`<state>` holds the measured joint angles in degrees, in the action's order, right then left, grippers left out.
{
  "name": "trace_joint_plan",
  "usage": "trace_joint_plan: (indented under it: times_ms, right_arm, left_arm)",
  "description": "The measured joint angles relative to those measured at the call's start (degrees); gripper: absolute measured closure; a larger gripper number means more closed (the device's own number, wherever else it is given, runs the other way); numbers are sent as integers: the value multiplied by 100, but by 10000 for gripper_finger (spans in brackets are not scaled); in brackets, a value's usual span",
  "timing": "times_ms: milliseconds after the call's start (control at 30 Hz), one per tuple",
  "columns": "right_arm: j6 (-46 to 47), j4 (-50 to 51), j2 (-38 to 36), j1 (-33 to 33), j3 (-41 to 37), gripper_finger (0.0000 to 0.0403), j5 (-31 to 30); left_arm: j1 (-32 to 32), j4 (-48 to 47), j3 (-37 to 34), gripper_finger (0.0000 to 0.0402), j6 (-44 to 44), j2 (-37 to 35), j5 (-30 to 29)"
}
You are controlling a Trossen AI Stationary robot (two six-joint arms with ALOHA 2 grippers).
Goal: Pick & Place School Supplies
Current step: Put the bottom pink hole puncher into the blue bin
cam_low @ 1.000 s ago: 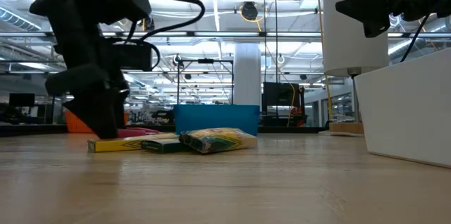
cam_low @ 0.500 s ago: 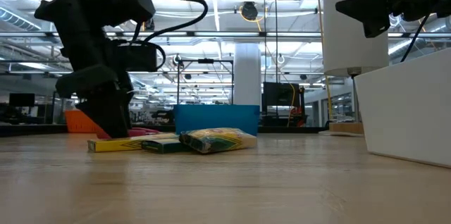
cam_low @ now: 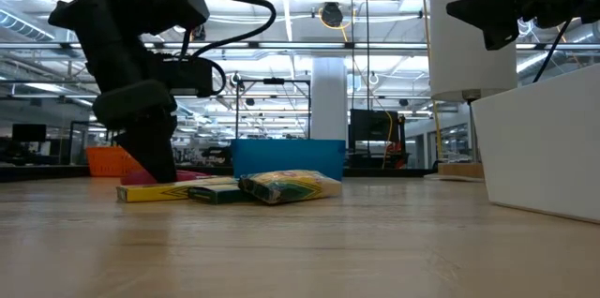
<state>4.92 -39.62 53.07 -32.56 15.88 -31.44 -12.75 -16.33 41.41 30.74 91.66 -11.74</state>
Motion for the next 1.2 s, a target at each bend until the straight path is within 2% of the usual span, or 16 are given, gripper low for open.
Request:
trace_joint_plan:
  times_ms: [200, 333, 500, 633, 733, 867, 1033, 1200]
  right_arm:
    - [1, 0, 1, 0, 0, 193, 0]
    - [0, 0, 1, 0, 0, 193, 0]
    - [1, 0, 0, 0, 0, 193, 0]
    - [0, 0, -1, 0, 0, 193, 0]
    - [-1, -1, 0, 0, 0, 193, -1]
    - [-1, -2, -1, 0, 0, 193, -2]
    - [37, -2, -1, 2, 0, 193, -2]
    - [42, 0, 1, 0, 0, 193, 0]
  left_arm:
    - [0, 6, 2, 352, -22, -20, -61]
    - [-2, 33, 2, 349, 3, -135, -389]
    - [-13, 227, 81, 324, -175, -373, -693]
    - [3, 325, 310, 336, -508, -562, -915]
    - [96, 364, 518, 349, -517, -635, -1294]
    - [335, 630, 754, 339, -672, -649, -1675]
    - [814, 1441, 804, 312, -821, -649, -1691]
    - [1385, 2094, 804, 318, -639, -649, -1692]
